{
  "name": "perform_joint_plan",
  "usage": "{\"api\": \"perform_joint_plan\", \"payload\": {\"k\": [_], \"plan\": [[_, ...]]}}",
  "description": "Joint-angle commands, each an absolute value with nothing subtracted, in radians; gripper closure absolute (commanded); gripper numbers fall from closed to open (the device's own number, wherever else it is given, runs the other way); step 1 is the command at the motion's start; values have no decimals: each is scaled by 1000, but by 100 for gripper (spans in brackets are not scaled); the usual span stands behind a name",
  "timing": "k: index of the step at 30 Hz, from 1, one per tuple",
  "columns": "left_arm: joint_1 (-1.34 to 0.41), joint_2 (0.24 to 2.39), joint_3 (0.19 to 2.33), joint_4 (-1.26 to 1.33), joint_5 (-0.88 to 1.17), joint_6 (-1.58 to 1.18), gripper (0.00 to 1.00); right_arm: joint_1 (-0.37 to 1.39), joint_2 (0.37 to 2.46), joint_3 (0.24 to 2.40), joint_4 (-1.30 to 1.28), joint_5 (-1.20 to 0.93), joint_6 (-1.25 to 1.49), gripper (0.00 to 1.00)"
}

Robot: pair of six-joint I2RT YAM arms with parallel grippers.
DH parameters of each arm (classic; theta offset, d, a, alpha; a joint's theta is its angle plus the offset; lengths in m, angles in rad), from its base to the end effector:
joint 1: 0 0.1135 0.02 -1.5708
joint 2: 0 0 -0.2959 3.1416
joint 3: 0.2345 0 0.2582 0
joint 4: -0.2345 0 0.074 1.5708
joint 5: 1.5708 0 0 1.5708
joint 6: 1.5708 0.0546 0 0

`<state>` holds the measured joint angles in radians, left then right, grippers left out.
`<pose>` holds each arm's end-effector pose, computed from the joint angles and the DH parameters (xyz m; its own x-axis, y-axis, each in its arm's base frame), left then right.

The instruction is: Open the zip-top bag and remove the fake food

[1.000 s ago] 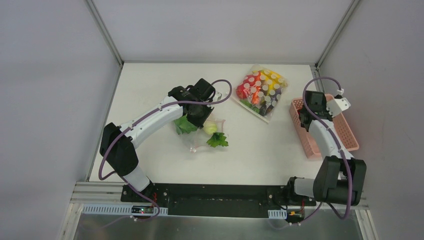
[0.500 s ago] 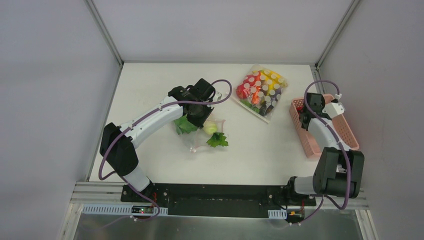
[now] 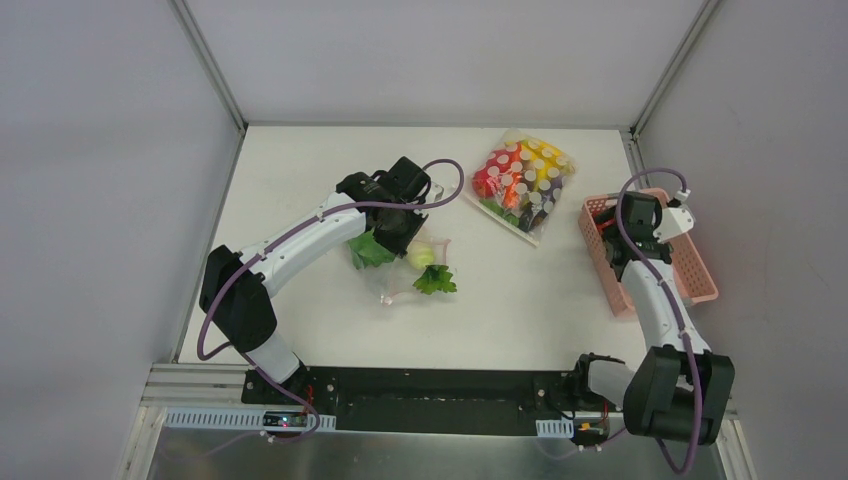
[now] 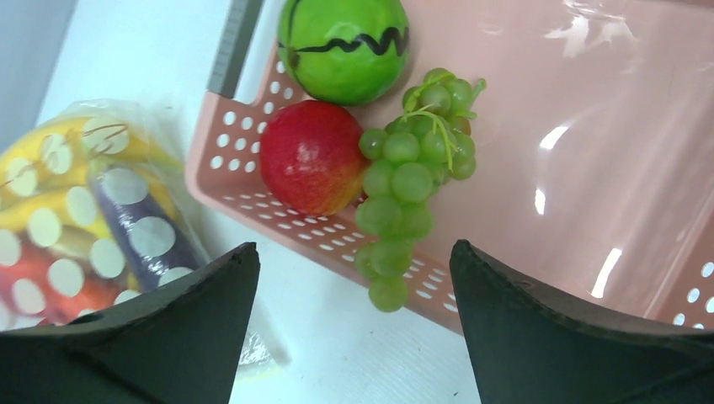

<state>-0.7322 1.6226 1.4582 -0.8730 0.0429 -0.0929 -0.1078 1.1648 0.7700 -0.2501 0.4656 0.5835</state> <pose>0.2649 -0.2412 0.3164 -0.7011 0.5056 -0.5028 0.6218 0.7787 -0.0839 0.2520 -0.0519 0.2703 -0.2492 0.5222 -0.8156 0.7072 0.6735 0.2151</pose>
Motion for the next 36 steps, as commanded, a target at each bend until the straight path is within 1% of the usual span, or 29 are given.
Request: {"api": "perform_joint_plan", "payload": {"k": [1, 5, 8, 12, 15, 20, 24, 29, 36], "plan": [[-735, 1600, 1492, -894, 45, -101, 100, -87, 1060, 784, -263, 407, 518, 13], [-735, 1600, 1491, -895, 43, -102, 100, 6, 988, 791, -268, 385, 457, 13], [-735, 1603, 1491, -894, 43, -101, 100, 133, 948, 788, -256, 358, 415, 13], [-735, 1605, 1491, -896, 44, -101, 100, 361, 918, 762, -200, 371, 341, 15], [-735, 1603, 1491, -896, 41, -100, 100, 529, 903, 713, -85, 346, 271, 16], [-735, 1599, 1491, -894, 51, -99, 100, 740, 971, 669, 86, 277, 171, 22], [-734, 1595, 1490, -891, 62, -100, 100, 881, 1087, 697, 150, 250, 58, 23], [-735, 1595, 1489, -886, 75, -104, 100, 949, 1240, 725, 264, 149, -24, 25], [-735, 1592, 1489, -884, 102, -108, 100, 985, 1415, 759, 391, 154, -173, 30]]}}
